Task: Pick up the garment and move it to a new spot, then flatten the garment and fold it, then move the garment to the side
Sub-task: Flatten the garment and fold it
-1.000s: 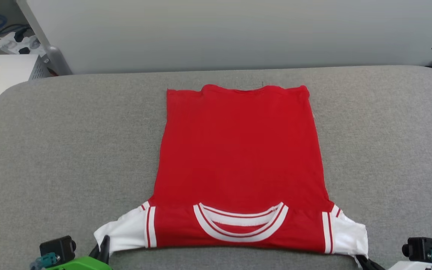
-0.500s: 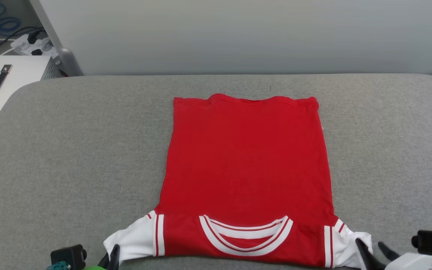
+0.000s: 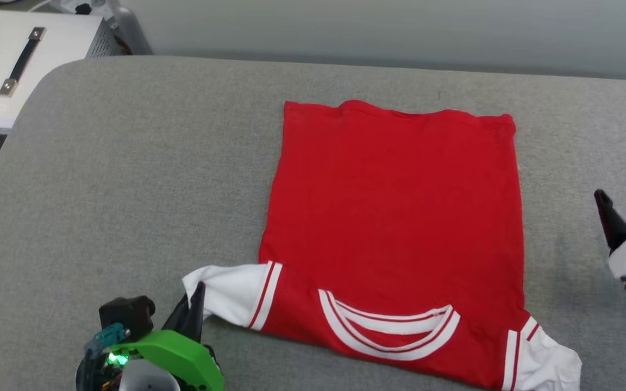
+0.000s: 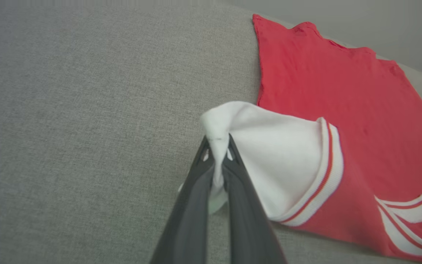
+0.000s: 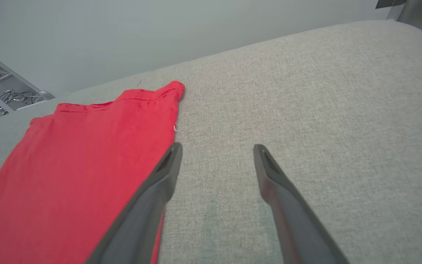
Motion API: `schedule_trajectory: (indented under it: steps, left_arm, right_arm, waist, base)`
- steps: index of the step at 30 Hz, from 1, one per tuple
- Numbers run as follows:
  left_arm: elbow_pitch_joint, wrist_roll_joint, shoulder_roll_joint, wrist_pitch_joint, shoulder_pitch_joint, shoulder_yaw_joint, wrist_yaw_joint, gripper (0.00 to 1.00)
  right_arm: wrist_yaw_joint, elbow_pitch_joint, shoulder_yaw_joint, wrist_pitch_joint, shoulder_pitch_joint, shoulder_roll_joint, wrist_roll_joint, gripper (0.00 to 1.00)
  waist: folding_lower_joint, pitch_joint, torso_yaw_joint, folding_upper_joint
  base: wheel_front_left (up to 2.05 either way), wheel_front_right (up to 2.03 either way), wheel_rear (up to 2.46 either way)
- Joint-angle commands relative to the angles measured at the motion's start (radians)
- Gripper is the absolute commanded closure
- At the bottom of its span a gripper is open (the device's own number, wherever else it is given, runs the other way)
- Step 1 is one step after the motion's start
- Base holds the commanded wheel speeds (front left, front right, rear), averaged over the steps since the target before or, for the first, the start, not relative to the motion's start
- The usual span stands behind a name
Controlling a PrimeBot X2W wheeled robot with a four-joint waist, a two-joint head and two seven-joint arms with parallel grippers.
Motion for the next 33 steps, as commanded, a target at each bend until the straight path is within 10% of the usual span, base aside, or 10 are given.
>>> schedule_trajectory:
  steps: [1, 19, 33]
  left_arm:
    - [-0.012, 0.022, -0.005, -0.009, -0.03, -0.003, 0.007, 1.0]
    - [-0.148, 0.134, -0.066, -0.018, -0.181, -0.094, 0.014, 1.0]
    - [-0.13, 0.137, -0.096, -0.054, -0.214, -0.102, 0.005, 1.0]
  right_arm:
    - [-0.001, 0.031, 0.008, 0.02, -0.052, -0.02, 0.014, 0.0]
    - [-0.001, 0.35, 0.174, 0.49, -0.615, -0.208, 0.055, 0.0]
    - [-0.001, 0.466, 0.281, 0.631, -0.627, -0.202, 0.089, 0.0]
  waist:
    - [0.0001, 0.061, 0.057, 0.0]
    - [0.0001, 0.285, 0.228, 0.0]
    - [0.0001, 0.365, 0.259, 0.0]
  base:
    - [0.0, 0.0, 0.0]
    - [0.0, 0.0, 0.0]
    - [0.0, 0.0, 0.0]
